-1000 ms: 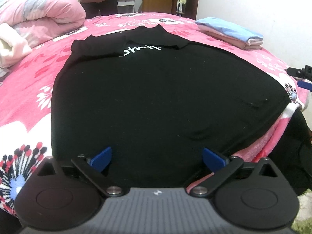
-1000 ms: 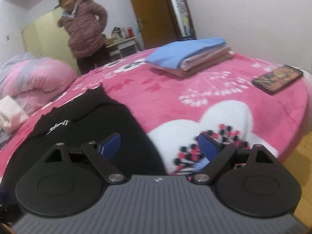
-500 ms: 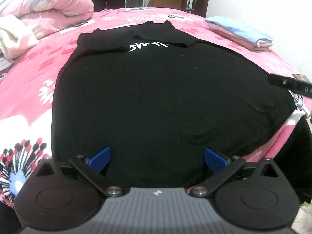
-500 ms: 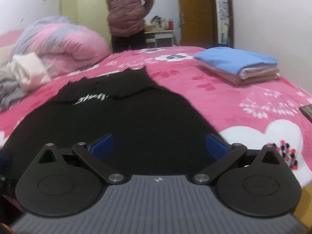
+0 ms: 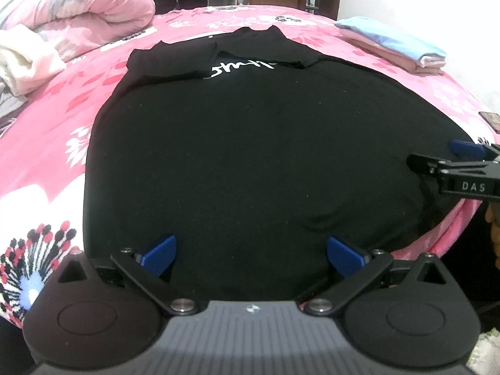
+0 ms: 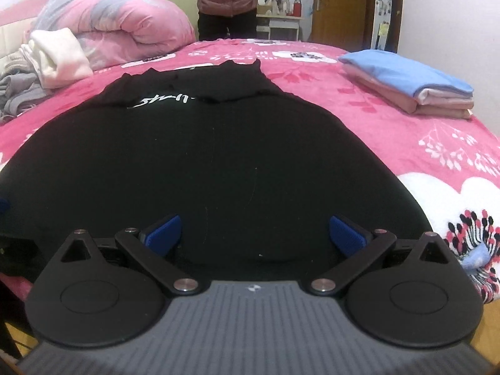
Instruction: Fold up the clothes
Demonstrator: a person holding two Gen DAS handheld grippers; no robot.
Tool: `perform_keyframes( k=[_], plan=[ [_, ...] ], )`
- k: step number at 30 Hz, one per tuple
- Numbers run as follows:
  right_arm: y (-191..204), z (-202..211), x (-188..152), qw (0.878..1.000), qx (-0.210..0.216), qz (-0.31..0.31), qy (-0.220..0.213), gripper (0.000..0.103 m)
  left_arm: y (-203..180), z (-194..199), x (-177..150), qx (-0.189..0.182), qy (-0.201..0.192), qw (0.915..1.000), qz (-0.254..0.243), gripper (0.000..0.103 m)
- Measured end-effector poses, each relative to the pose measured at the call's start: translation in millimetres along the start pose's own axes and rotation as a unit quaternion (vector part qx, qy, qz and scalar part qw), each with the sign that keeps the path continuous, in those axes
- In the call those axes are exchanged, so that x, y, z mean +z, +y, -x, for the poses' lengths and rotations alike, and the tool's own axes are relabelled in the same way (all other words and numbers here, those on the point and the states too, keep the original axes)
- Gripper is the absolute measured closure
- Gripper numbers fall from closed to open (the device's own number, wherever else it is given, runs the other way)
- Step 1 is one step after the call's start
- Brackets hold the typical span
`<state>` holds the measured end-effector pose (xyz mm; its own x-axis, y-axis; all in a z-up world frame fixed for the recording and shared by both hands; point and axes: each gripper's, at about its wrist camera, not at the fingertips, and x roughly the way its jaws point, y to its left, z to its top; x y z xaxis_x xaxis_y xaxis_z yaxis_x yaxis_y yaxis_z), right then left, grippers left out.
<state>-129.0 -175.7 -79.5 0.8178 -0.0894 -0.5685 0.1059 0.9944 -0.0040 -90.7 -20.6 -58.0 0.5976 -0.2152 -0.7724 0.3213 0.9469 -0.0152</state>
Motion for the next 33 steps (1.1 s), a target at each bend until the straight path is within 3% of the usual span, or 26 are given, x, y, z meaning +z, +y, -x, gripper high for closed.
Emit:
perform_keyframes(
  k=[33],
  plan=[
    [-5.3,-1.8,-1.5,1.0,0.011,-0.008,0.005,0.001,6.7,-3.6,8.9,-0.005,0.019,0.9987,0.048,0.0]
  ],
)
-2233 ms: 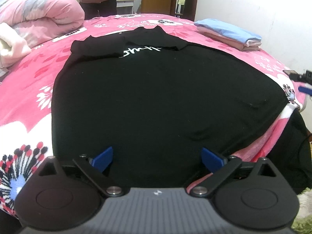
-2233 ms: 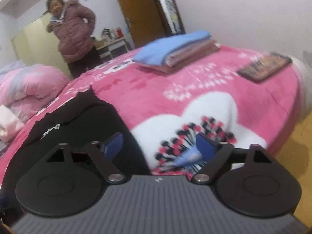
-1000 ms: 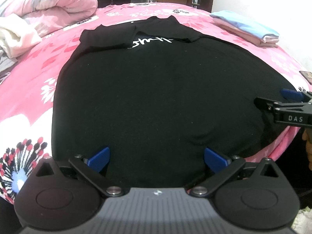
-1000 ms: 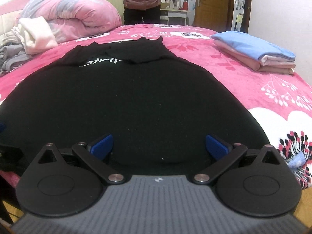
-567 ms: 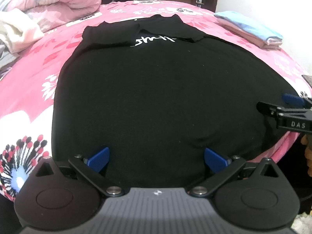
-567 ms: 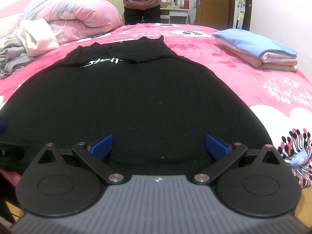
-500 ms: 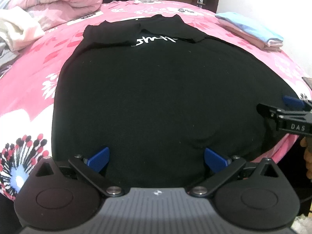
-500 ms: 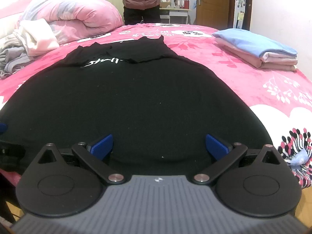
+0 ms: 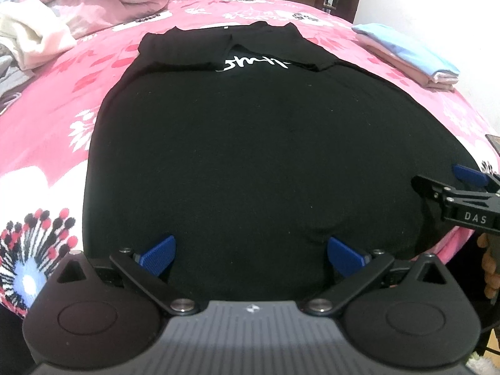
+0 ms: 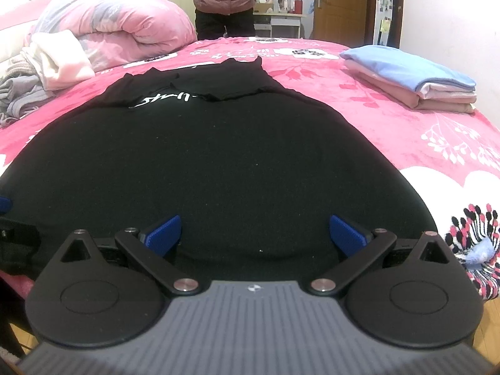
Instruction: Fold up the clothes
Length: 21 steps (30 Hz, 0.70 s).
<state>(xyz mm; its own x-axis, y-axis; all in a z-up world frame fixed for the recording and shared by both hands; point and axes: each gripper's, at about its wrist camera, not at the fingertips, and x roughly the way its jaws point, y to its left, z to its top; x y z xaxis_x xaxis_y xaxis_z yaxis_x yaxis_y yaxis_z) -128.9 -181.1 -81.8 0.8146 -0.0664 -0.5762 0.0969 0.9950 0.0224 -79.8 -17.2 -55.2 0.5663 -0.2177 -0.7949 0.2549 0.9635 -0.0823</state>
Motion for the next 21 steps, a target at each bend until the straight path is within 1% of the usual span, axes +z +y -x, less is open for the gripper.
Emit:
perform_keyframes(
  k=[21],
  plan=[
    [0.3,-0.8,0.1,1.0,-0.002,0.002,0.007,0.001,-4.1,-2.5,0.3,0.009,0.005,0.9999,-0.012,0.0]
  ],
)
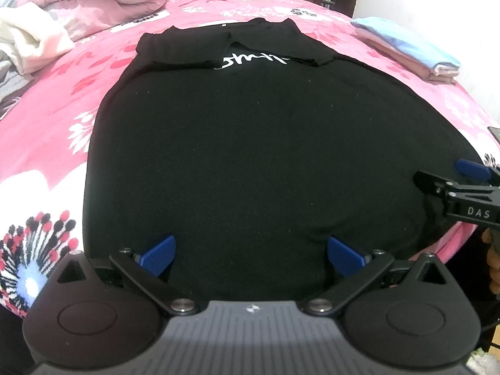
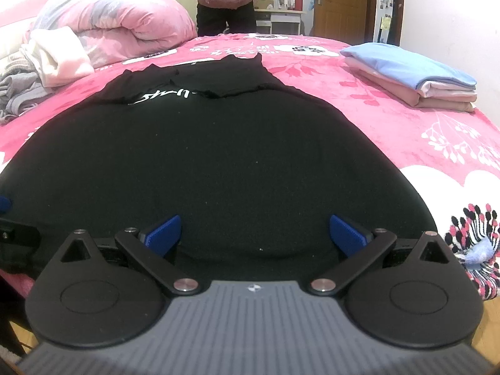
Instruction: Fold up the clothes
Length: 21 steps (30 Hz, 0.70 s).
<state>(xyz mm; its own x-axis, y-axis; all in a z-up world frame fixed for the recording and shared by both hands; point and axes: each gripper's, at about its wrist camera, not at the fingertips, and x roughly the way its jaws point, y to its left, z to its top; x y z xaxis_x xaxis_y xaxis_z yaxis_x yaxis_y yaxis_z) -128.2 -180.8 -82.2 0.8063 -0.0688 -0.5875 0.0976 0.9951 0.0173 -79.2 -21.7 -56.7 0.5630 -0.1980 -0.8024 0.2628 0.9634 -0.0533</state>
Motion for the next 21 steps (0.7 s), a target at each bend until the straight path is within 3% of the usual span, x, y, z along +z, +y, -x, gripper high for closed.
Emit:
perform_keyframes(
  k=[21],
  plan=[
    [-0.8,0.9,0.0,1.0,-0.001,0.001,-0.001,0.001,-0.6,0.8,-0.4,0.001,0.001,1.0,0.0,0.0]
  ],
)
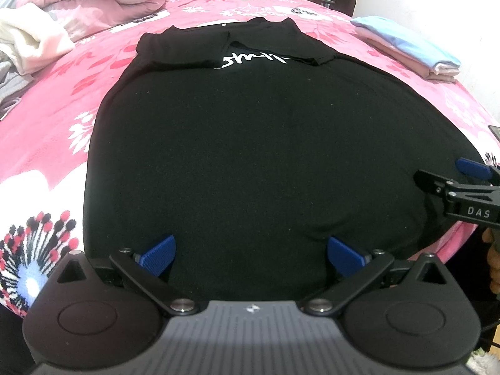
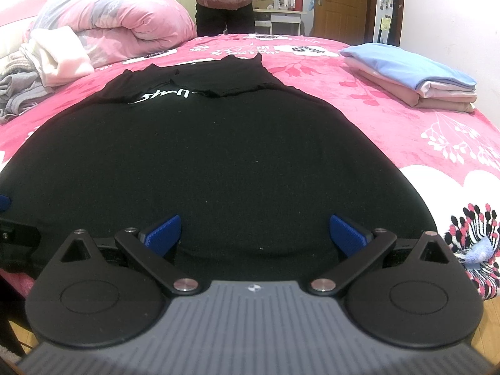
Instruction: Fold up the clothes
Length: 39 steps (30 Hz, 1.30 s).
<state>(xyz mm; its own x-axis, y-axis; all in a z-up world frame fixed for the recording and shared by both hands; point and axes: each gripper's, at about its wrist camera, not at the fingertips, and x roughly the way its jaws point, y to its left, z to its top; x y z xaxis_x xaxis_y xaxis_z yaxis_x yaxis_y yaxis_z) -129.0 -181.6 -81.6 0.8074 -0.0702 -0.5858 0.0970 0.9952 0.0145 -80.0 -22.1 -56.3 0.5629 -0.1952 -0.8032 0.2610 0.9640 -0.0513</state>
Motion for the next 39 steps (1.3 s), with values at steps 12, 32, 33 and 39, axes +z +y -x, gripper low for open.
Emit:
perform_keyframes(
  k=[12,32,33,39],
  plan=[
    [-0.7,-0.4,-1.0,1.0,0.0,0.0,-0.002,0.001,-1.7,-0.9,-0.1,0.004,0.001,1.0,-0.003,0.0],
    [1.9,-0.9,-1.4,1.0,-0.002,0.001,-0.004,0.001,-3.1,-1.1,0.9,0.008,0.001,0.9999,-0.006,0.0],
    [1.9,-0.8,-1.3,1.0,-0.002,0.001,-0.004,0.001,-3.2,-1.2,0.9,0.009,0.001,0.9999,-0.006,0.0],
    [0.7,-0.9,-0.9,1.0,-0.003,0.003,-0.004,0.001,-3.6,-1.3,1.1,0.009,0.001,0.9999,-0.007,0.0]
  ],
)
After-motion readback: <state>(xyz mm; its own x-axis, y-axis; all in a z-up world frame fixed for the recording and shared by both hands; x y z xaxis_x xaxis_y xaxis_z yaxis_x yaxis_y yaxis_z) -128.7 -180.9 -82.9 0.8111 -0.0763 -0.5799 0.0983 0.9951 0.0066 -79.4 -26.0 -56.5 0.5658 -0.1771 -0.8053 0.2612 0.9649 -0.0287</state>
